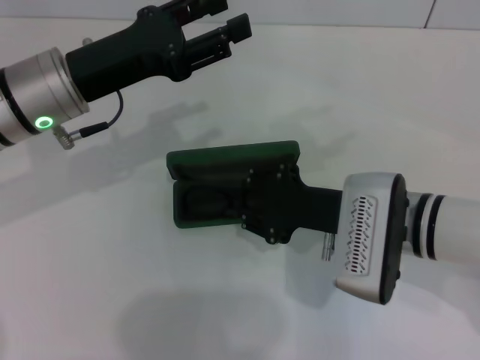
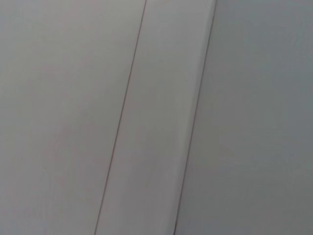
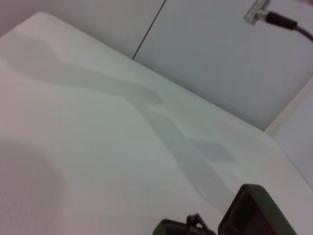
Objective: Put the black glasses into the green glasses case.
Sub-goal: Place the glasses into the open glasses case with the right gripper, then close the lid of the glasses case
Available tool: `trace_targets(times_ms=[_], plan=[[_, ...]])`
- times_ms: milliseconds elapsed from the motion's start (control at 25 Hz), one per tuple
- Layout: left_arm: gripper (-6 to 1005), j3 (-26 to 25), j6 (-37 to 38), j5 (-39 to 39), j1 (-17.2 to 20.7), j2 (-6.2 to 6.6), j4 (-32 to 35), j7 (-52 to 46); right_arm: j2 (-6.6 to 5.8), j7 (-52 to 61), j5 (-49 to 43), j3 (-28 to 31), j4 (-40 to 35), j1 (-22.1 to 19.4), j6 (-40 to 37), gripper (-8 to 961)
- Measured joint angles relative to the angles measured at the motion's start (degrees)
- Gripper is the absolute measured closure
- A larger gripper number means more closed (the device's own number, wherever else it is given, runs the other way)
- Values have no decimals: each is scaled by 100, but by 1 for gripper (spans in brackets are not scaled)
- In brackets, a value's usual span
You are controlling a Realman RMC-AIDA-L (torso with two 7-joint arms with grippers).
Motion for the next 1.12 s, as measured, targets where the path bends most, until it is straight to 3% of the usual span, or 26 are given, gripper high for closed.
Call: trace_targets(times_ms=[120, 280, 400, 600, 680, 760, 840, 1120], plan=[[305, -16, 0, 2, 30, 0, -12, -7, -8, 18, 0, 59, -47, -74, -338, 602], [304, -23, -49, 3, 58, 2, -18, -20, -54, 174, -32, 245, -45, -88, -939, 596], [303, -7, -386, 76, 66, 9, -19, -115, -125, 641, -86, 725, 79, -87, -1618, 593], [302, -4, -1380, 712, -25, 46, 24, -804, -453, 1787, -286, 2424, 814, -62, -3410, 592], [301, 1, -1616, 1043, -107, 55, 49, -1099, -515, 2039, -409, 3212, 1185, -54, -3820, 592], [301, 4, -1855, 1545, -241, 60, 53, -1440, -487, 2134, -446, 4025, 1470, -93, -3858, 591], [300, 4, -2030, 1933, -351, 60, 55, -1652, -355, 2159, -461, 4858, 1620, -202, -3733, 572], [298, 357, -2124, 2475, -511, 30, 58, -1809, -314, 2144, -529, 5176, 1630, -256, -3677, 443]])
